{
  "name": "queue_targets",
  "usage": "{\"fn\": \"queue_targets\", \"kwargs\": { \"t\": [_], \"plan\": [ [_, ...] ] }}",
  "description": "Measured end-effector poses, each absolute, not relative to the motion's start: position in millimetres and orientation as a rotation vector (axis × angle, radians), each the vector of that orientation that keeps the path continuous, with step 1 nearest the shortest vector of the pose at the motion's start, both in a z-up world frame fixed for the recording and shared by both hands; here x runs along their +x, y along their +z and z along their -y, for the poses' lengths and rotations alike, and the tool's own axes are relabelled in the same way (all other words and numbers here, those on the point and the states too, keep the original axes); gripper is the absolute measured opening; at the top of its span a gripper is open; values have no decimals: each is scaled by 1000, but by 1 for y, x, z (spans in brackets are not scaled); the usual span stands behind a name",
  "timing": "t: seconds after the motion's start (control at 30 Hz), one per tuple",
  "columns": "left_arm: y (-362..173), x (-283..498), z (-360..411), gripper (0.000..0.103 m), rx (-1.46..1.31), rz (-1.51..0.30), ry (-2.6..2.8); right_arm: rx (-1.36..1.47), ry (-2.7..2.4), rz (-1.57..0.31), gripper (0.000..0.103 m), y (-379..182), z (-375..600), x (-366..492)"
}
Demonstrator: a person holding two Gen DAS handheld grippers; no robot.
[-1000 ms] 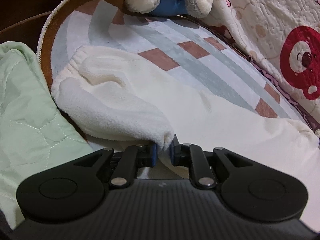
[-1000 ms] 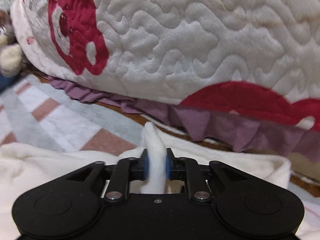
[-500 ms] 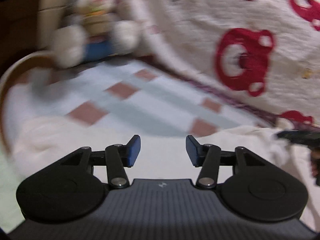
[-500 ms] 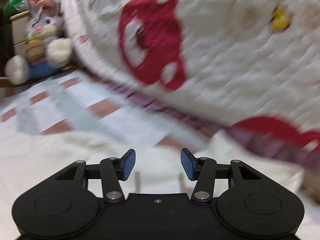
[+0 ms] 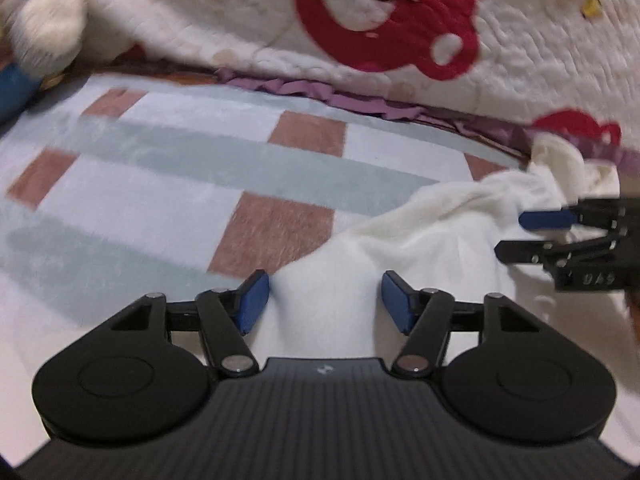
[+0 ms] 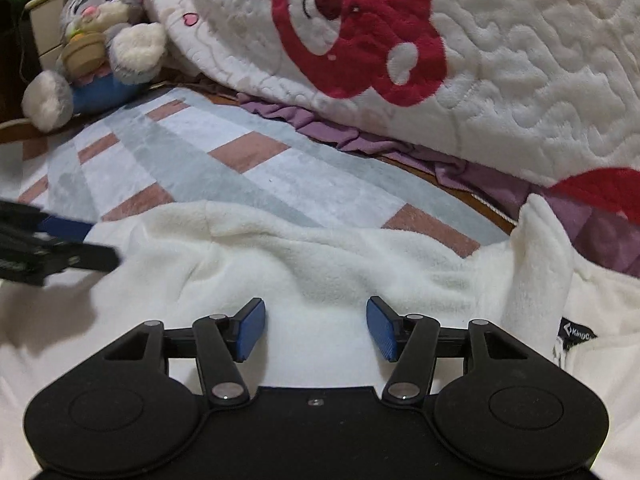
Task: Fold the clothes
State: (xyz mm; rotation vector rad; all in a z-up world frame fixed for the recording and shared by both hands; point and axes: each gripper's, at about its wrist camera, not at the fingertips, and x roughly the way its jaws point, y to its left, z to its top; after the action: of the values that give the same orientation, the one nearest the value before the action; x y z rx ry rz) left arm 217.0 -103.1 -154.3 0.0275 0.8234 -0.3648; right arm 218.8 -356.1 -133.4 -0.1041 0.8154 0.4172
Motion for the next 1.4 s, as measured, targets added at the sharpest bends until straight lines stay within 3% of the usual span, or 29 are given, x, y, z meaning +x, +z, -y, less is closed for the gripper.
{"fn": "queue_targets", "kwargs": {
  "t": [0.07,0.2,0.6,0.7,0.77,0.8,0.97,1.2,1.3,1.4],
  "plan": [
    [-147,213,109,8,98,-800,-384,-95,416,-815,61,-132,360,218],
    [-127,206,92,7,57,-726,-362,-96,404,-807,61,-133,369,219],
    [-155,245,64,8,-301,-895,-295,-115,346,-770,66,-141,362,243],
    [-158,250,60,11,-368,-911,-276,-109,322,-771,61,-140,355,253],
    [-158,251,59,15,-397,-898,-243,-108,313,-768,47,-140,351,261],
    [-155,248,60,15,-409,-875,-226,-88,302,-773,46,-140,350,266],
    [-132,229,94,14,-229,-738,-335,-19,256,-801,45,-138,345,284],
    [-150,242,146,15,114,-827,-321,-14,252,-824,45,-137,344,292],
    [-145,252,129,9,57,-835,-226,27,254,-806,46,-132,350,281],
    [-132,252,102,9,-38,-840,-152,40,273,-753,48,-124,352,256]
  ]
}}
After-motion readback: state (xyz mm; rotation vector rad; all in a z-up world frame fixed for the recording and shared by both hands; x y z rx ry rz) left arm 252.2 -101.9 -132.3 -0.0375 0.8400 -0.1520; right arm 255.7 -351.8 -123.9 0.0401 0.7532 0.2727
